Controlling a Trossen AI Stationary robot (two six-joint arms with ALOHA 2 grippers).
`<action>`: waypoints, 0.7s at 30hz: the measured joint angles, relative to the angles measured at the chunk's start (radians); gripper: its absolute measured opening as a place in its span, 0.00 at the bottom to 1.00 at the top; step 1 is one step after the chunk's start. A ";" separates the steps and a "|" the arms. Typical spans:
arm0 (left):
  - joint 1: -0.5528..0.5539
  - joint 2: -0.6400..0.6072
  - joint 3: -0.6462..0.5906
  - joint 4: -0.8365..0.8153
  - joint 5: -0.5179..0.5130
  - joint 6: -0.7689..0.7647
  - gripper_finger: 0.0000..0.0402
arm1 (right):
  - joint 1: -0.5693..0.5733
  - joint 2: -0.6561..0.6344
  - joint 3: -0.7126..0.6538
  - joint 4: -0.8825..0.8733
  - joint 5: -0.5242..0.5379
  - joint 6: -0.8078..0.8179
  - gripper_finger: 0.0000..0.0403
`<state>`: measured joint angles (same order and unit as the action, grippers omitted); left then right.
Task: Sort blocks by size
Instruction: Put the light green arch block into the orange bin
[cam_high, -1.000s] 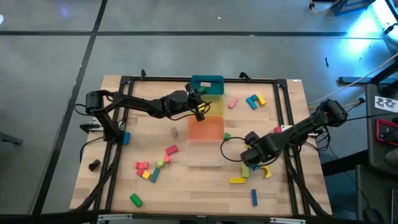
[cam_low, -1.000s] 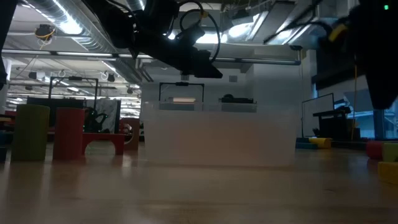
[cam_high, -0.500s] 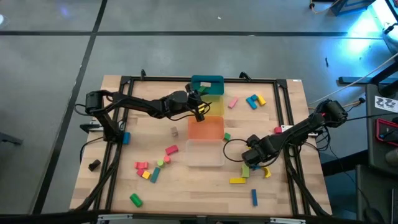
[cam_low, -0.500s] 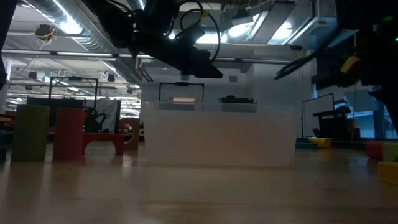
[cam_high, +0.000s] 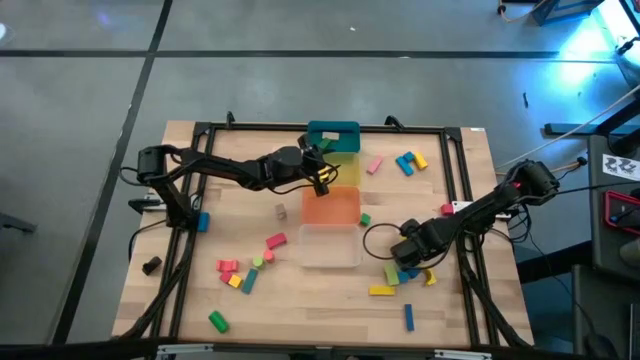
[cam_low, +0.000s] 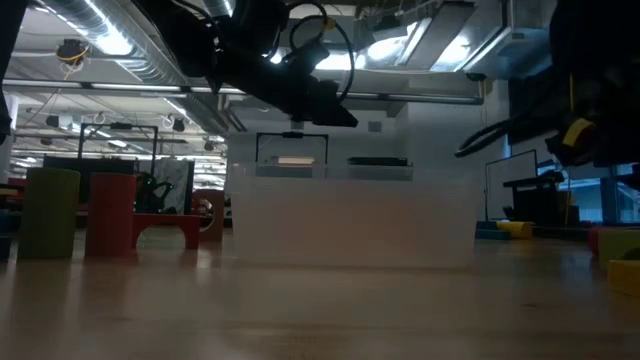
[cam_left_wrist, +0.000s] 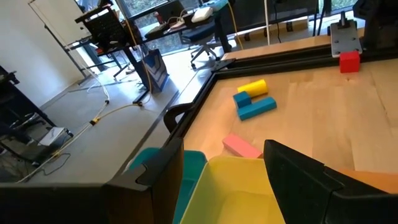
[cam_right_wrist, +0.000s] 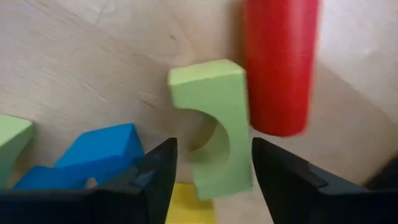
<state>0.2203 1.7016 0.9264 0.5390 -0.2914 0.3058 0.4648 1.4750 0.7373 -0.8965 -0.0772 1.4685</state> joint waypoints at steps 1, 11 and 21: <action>0.000 0.000 0.000 -0.005 0.000 0.000 0.52 | 0.000 0.000 -0.005 0.020 0.000 0.000 0.49; -0.005 -0.035 0.000 -0.018 0.000 0.018 0.52 | 0.000 -0.003 -0.032 0.102 0.071 -0.003 0.13; -0.011 -0.192 0.000 -0.176 0.000 0.037 0.52 | -0.001 0.001 0.035 0.109 0.169 -0.057 0.16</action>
<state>0.2092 1.5092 0.9268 0.3628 -0.2916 0.3431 0.4641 1.4758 0.7725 -0.7878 0.0914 1.4110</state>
